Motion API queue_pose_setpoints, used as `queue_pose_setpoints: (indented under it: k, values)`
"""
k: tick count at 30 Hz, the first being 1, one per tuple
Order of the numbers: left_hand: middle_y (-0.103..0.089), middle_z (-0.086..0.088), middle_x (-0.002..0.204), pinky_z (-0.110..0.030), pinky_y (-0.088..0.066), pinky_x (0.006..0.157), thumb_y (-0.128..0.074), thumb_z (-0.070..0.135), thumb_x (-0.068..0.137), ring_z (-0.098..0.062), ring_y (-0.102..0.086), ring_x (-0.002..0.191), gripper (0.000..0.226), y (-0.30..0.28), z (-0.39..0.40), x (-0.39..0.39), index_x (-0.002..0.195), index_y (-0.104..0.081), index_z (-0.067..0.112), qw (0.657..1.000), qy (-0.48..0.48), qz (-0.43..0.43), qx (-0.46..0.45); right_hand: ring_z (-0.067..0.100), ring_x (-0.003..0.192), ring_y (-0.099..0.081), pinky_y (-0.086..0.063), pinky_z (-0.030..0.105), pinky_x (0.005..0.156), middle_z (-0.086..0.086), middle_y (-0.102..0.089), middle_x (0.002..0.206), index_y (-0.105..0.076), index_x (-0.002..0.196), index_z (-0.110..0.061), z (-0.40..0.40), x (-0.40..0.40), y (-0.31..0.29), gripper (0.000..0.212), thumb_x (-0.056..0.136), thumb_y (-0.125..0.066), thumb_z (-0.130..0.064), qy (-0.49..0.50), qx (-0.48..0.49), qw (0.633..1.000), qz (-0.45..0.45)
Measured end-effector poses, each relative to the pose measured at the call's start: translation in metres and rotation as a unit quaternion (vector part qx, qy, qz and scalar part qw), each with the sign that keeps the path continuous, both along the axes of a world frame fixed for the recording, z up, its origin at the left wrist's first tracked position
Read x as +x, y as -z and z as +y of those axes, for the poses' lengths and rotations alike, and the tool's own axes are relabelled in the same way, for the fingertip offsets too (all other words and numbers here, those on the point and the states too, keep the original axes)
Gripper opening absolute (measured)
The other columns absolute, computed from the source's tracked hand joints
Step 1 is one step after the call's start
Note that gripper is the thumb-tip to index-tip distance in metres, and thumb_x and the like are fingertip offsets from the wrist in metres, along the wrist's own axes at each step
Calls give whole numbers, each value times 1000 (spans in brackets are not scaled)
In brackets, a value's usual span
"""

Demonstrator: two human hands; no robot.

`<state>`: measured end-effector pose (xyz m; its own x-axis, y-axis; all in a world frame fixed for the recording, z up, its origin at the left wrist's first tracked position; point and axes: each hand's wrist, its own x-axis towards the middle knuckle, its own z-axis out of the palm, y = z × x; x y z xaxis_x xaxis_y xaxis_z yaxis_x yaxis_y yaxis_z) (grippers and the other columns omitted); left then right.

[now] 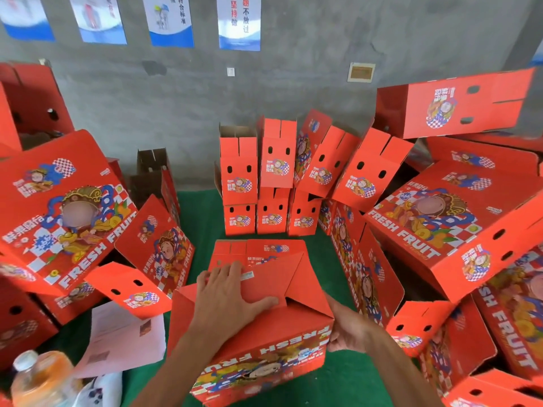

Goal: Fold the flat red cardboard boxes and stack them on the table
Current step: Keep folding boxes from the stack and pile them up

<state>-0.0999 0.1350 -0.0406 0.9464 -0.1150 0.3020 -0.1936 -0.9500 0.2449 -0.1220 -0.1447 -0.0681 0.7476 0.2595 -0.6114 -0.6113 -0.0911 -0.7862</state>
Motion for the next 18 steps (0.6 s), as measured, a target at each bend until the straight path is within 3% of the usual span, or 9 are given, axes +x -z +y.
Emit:
queue_pose_setpoints:
  k: [3,6,9,13,15,18]
  values:
    - [-52,7,140,-40,-31,114,-32,107,56,-19,-45,132,117,6,-2,1,140,-43,27,998,16,55,23,10,54,-27,-39,19,60,-6,-38,61,-58,63,-25,12,-10,18,65,66,-56,-90,10,42,999,16]
    - [-51,8,133,-39,-33,108,-35,103,57,-19,-44,126,107,7,-4,-2,133,-46,29,997,23,42,53,7,49,-26,-33,17,54,-9,-37,56,-55,57,-25,22,-15,26,63,61,-58,-88,33,76,996,21]
    - [-48,6,136,-42,-32,108,-41,95,62,-22,-41,129,97,3,-8,-4,137,-45,33,996,38,31,75,5,43,-30,-31,16,51,-9,-40,52,-56,53,-24,27,-16,32,59,59,-63,-82,51,103,993,33]
    - [-41,6,142,-46,-27,114,-61,75,78,-24,-37,135,83,-2,-12,-6,148,-37,38,992,107,8,70,7,46,-32,-34,20,59,-7,-42,54,-66,58,-23,27,-16,43,64,55,-77,-86,70,128,989,23]
    - [-40,4,147,-49,-27,117,-68,60,83,-24,-37,138,78,-2,-13,-11,151,-37,39,984,163,-27,66,8,49,-27,-35,21,59,-5,-42,58,-68,71,-23,26,-15,47,67,48,-82,-85,79,129,988,24]
    - [-54,1,133,-51,-43,107,-76,38,84,-25,-51,122,48,7,-12,-21,129,-59,31,972,199,-122,27,10,51,-22,-40,20,53,-2,-44,61,-68,86,-23,22,-13,48,73,49,-84,-84,111,131,985,24]
